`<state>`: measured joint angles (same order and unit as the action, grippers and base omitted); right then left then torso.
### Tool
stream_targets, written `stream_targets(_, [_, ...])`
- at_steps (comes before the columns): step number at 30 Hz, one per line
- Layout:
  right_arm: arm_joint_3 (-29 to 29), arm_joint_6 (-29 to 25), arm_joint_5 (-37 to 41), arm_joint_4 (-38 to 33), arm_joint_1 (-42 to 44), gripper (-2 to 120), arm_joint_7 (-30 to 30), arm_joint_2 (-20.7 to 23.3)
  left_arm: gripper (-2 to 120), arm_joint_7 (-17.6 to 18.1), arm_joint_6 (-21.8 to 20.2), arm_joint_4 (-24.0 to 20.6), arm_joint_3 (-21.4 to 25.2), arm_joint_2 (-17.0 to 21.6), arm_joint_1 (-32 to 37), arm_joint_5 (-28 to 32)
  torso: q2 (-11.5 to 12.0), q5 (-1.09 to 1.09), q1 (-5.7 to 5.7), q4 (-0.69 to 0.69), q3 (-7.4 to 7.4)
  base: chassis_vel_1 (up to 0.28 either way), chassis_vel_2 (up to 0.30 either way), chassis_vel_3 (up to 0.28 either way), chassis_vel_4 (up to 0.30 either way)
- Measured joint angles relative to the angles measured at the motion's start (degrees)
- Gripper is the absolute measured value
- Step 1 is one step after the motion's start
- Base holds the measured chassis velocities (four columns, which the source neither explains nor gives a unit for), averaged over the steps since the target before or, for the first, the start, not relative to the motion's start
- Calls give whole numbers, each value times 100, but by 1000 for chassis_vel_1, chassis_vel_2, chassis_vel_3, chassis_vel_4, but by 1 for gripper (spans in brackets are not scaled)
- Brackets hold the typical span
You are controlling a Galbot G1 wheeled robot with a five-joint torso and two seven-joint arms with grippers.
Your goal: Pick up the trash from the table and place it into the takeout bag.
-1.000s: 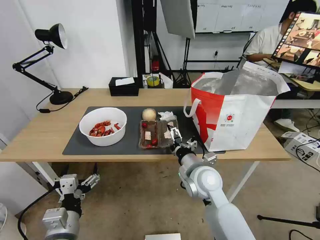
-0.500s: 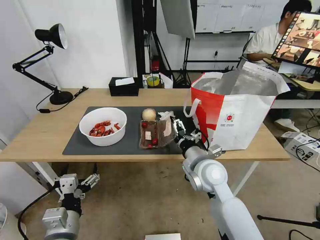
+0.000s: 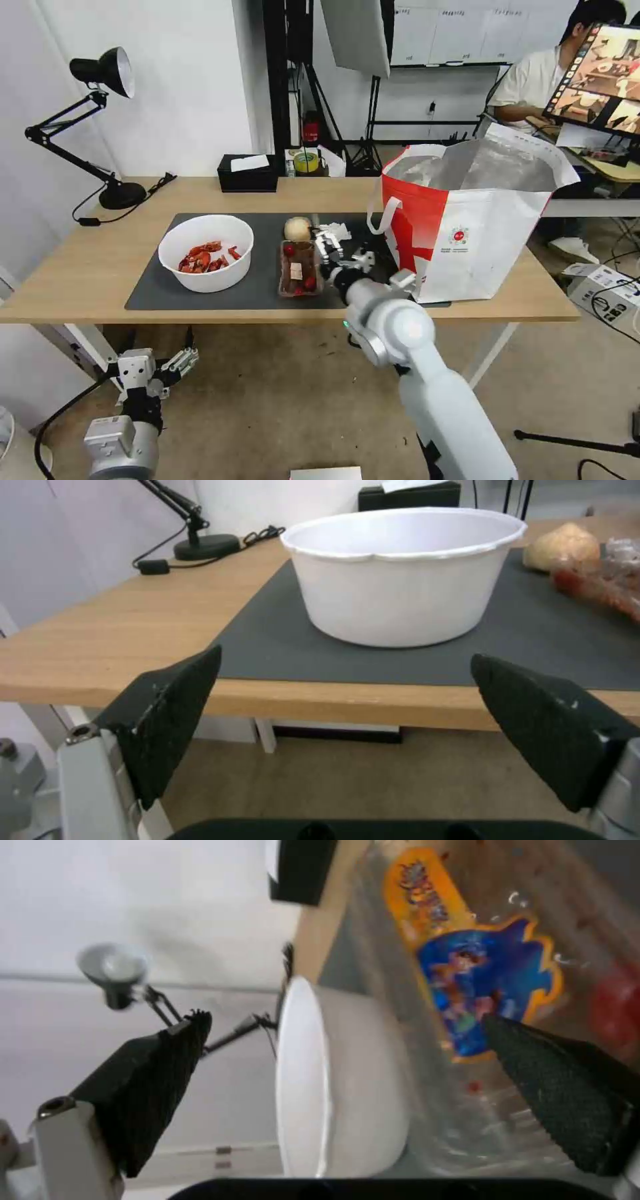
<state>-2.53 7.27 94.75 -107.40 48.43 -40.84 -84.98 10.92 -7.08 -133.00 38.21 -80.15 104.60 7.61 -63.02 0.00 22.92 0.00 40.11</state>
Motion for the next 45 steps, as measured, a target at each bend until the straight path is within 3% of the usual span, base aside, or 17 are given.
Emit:
stream_targets(10, [300,168,-73,661,-479,100,-195,-298,100,11,0,-7,46,-4,-3,29,0,0,1,1,0,0,0,0,0])
stream_targets(18, [355,380,-341,479,-549,100,112,157,100,13,0,6,18,12,-37,76,0,1,0,0,0,0,0,0,0])
stream_targets(22, [455,831,-1078,647,-984,96,820,673,100,14,0,13,11,43,-122,128,0,2,-1,0,0,0,0,0,0])
stream_targets(25, [683,1344,-2292,1034,-1528,82,2312,1346,100,10,1,13,11,109,-179,190,0,2,0,-1,0,0,0,0,0])
stream_targets(26, [683,1344,-2292,1034,-1528,82,2312,1346,100,10,1,13,11,109,-179,190,0,2,0,-1,0,0,0,0,0])
stream_targets(29, [974,1484,-3676,1490,-1969,67,3513,1745,100,-52,1,15,11,164,-259,410,0,2,0,-2,0,0,0,0,0])
stream_targets(31, [1032,1485,-3934,1580,-2048,64,3685,1788,100,-62,2,15,13,170,-273,458,0,1,0,-1,0,0,0,0,0])
stream_targets(34, [1341,1540,-4903,2071,-2455,48,4512,1861,100,-98,9,17,21,204,-304,550,-1,1,0,-1,0,0,0,0,0])
stream_targets(36, [1358,1541,-4935,2102,-2475,48,4554,1860,100,-101,10,17,21,207,-305,555,0,1,0,-1,0,0,0,0,0])
stream_targets(38, [1580,1513,-5215,2611,-2753,36,5087,1778,100,-113,12,14,24,225,-308,574,0,1,0,0,0,0,0,0,0])
stream_targets(42, [1713,1359,-5335,2982,-2946,25,5399,1691,100,-114,13,10,25,230,-306,581,0,0,0,0,0,0,0,0,0])
stream_targets(45, [1866,1380,-5375,3223,-3098,11,5659,1619,100,-115,19,6,29,232,-294,584,0,0,0,0,0,0,0,0,0])
